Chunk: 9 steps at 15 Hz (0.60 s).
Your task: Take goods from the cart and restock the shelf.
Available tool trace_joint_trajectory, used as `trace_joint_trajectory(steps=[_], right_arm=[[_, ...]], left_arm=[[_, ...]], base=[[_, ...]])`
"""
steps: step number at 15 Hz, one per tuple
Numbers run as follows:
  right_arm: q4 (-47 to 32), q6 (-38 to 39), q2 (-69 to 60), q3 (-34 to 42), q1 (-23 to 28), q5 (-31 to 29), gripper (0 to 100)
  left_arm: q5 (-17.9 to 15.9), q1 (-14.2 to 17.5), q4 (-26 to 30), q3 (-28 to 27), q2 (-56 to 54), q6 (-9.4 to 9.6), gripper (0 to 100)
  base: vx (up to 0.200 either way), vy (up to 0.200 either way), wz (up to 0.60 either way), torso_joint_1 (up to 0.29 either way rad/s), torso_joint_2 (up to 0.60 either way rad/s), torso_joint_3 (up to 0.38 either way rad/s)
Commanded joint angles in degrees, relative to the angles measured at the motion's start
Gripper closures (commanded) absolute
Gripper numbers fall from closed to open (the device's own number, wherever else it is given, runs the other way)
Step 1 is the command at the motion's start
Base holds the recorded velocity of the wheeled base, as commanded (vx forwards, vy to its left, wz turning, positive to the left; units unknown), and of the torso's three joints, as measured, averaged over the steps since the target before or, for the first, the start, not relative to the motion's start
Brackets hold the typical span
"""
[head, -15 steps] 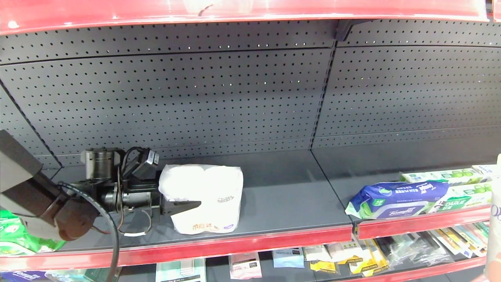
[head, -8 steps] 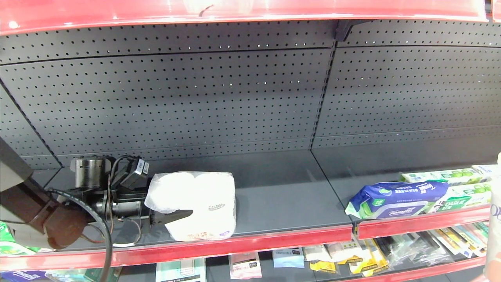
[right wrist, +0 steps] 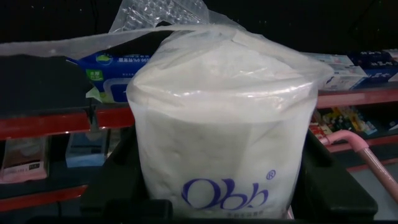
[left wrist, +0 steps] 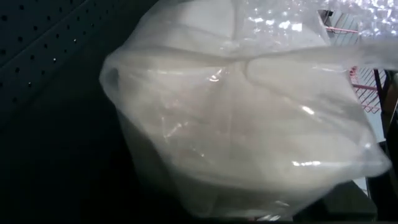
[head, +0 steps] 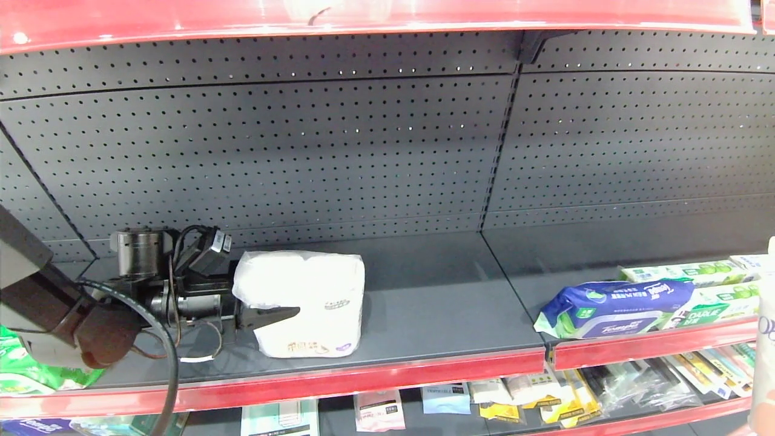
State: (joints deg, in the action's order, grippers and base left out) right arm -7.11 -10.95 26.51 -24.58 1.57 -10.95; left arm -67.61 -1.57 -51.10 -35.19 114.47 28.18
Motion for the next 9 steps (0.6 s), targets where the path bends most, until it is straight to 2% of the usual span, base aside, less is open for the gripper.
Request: trace_joint_trajectory(steps=[1,2,5,9], right_arm=[[0.0,0.0,0.0,0.1,0.0,0.0,100],[0.0,0.0,0.0,0.1,0.0,0.0,100],[0.0,0.0,0.0,0.1,0.0,0.0,100],[0.0,0.0,0.0,0.1,0.0,0.0,100]], left_arm=[[-0.2,0.0,0.0,0.8,0.2,0.12,100],[-0.6,0.0,-0.1,2.3,0.1,0.38,100],[-1.2,0.2,0.0,3.5,1.2,3.98,100],[-0.7,0.5,0.0,4.5,1.3,4.69,100]], base=[[0.0,0.0,0.0,0.0,0.0,0.0],[0.0,0.0,0.0,0.0,0.0,0.0],[0.0,0.0,0.0,0.0,0.0,0.0],[0.0,0.0,0.0,0.0,0.0,0.0]])
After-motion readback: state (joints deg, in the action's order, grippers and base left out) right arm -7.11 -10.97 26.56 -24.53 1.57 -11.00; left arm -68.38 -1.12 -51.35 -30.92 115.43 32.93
